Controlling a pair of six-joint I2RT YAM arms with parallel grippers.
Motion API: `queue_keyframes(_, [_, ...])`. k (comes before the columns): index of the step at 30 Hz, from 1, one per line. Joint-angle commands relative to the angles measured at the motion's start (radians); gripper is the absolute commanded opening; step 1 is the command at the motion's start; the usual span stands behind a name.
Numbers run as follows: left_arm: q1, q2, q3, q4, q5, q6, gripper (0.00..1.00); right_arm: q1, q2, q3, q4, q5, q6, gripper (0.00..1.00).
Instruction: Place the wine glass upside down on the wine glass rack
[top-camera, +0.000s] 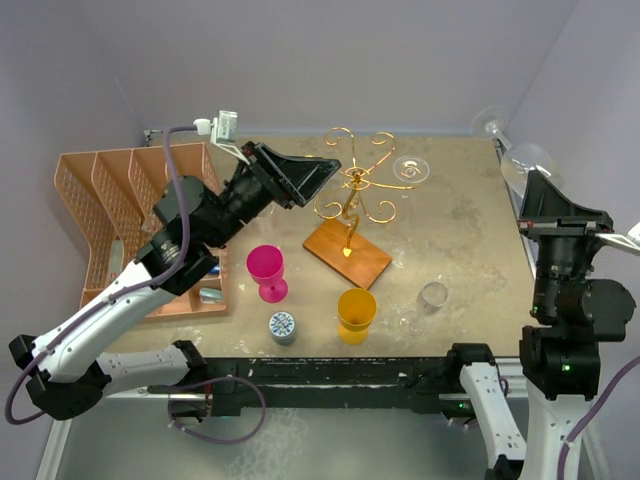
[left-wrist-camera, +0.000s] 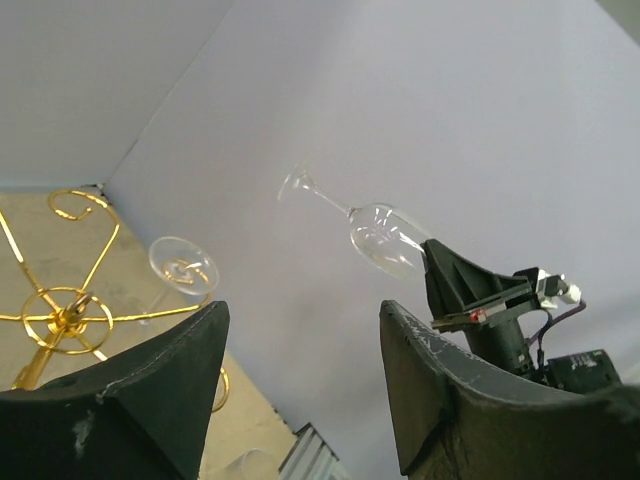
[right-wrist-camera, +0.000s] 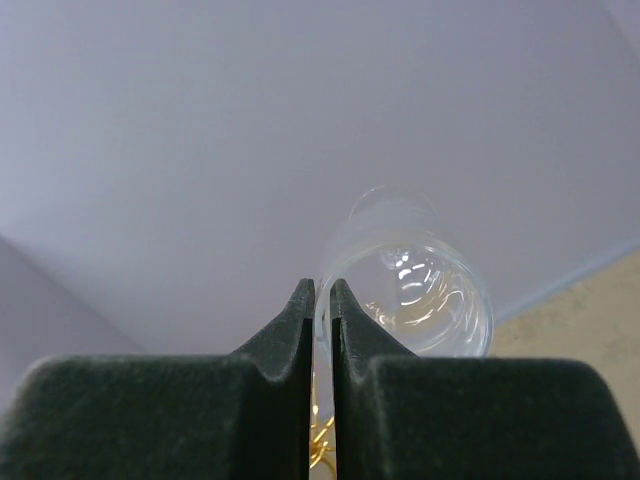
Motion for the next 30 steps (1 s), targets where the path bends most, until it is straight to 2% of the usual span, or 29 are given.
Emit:
queue_keyframes(1, [-0.003,0.065,0.052,0.147,0.045,-0.11,0.6,0.004,-0.041,-0.028,0.286,-0.194,-0.007,0.0])
queue_keyframes(7, [-0.003,0.18,0.132,0.24,0.101,-0.147,0.6,0.004,-0.065,-0.071,0.468,-0.302,0.04,0.0])
queue_keyframes(18, [-0.008,0.368,0.197,0.523,0.104,-0.38,0.6,0.004,-0.056,-0.167,0.671,-0.431,0.181,0.0])
queue_keyframes(30, [-0.067,0.415,0.134,0.641,-0.032,-0.46,0.59,0.004,0.003,-0.251,0.853,-0.511,0.326,0.0])
